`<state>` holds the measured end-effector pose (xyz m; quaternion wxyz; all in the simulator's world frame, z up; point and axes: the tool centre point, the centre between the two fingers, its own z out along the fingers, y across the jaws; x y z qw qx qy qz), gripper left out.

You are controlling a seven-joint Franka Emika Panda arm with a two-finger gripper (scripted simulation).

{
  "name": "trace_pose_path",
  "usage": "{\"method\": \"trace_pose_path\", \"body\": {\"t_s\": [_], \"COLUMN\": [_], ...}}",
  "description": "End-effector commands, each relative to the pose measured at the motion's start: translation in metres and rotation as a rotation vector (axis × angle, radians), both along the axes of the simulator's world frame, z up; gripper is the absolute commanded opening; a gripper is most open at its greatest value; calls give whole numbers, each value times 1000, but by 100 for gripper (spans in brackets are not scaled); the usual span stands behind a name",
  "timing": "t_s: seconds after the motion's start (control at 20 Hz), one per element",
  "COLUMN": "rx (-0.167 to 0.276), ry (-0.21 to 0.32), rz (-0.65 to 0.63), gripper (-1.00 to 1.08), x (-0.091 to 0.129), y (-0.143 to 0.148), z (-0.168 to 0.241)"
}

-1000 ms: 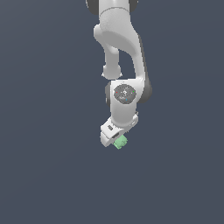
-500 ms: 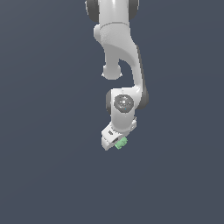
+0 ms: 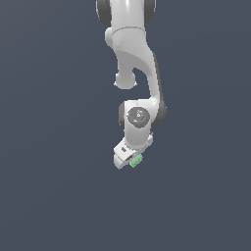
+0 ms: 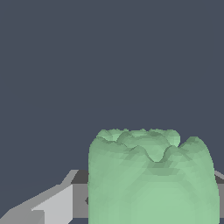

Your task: Pick up the object and move it to a goal position.

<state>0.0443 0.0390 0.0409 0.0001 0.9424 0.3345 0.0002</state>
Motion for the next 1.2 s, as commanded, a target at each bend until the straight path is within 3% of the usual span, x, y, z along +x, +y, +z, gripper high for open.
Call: {"method": "trace_pose_path", "body": {"t_s": [0.0, 0.55, 1.15], "rx": [0, 0, 0], "ry": [0, 0, 0], "rz": [0, 0, 1], "gripper": [-100, -100, -100], "x": [0, 1, 6], "y": [0, 4, 26], "z": [0, 22, 133]}}
